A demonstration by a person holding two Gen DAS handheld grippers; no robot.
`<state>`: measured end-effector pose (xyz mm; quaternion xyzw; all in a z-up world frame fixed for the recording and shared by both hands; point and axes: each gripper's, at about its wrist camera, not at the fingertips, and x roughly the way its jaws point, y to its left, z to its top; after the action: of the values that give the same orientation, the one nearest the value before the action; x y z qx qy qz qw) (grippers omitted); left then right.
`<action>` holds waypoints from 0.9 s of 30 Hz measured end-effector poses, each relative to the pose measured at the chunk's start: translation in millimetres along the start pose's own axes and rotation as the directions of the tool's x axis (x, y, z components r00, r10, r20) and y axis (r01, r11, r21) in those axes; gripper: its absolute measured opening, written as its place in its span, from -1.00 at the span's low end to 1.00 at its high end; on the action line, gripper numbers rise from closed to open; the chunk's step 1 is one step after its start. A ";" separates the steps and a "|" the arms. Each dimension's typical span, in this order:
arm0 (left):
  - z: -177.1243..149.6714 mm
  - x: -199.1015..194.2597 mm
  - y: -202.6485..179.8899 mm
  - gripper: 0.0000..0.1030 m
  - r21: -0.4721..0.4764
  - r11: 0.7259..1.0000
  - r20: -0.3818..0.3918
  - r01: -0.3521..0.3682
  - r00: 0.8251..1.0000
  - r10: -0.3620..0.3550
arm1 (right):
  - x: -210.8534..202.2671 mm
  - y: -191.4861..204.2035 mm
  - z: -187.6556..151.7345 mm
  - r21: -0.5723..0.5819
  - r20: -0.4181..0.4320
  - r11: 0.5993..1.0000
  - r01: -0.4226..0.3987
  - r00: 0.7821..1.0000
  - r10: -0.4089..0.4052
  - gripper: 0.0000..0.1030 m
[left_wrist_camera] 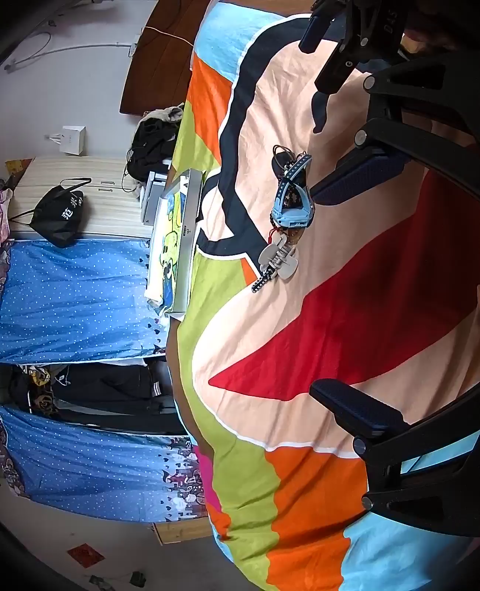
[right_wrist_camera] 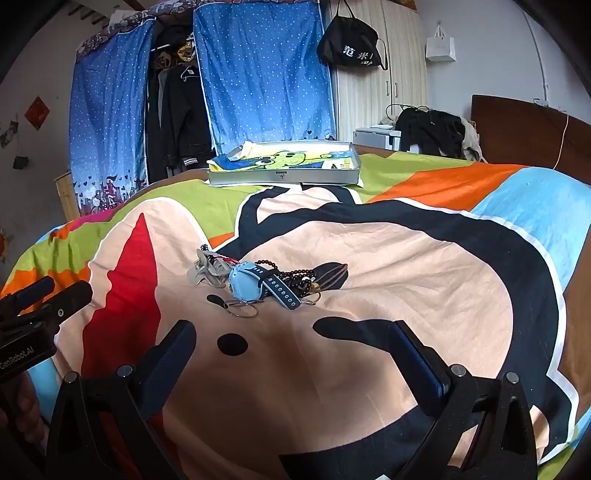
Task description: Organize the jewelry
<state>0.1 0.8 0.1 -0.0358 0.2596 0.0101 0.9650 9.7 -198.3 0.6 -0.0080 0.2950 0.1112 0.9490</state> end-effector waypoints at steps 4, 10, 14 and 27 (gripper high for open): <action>-0.1 0.0 -1.2 0.79 0.005 1.000 0.002 -0.003 1.000 0.003 | 0.5 -0.1 -0.4 0.003 -0.001 1.000 -0.001 1.000 0.001 1.00; -0.2 0.3 -0.9 0.79 0.004 1.000 0.001 0.000 1.000 0.000 | 0.4 0.3 -1.5 0.001 -0.002 1.000 -0.005 1.000 0.005 1.00; -0.2 0.0 -0.7 0.79 0.003 1.000 0.003 0.000 1.000 0.000 | 1.6 -1.2 -1.6 0.004 -0.005 1.000 -0.006 1.000 0.006 1.00; -1.3 3.4 -3.8 0.79 0.014 1.000 0.008 0.000 1.000 0.000 | 1.9 -1.9 -2.2 0.008 -0.007 1.000 -0.008 1.000 0.008 1.00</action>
<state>2.5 -3.1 -2.5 -0.0291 0.2561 0.0086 0.9662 10.4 -200.0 -2.4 -0.0035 0.2988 0.1138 0.9475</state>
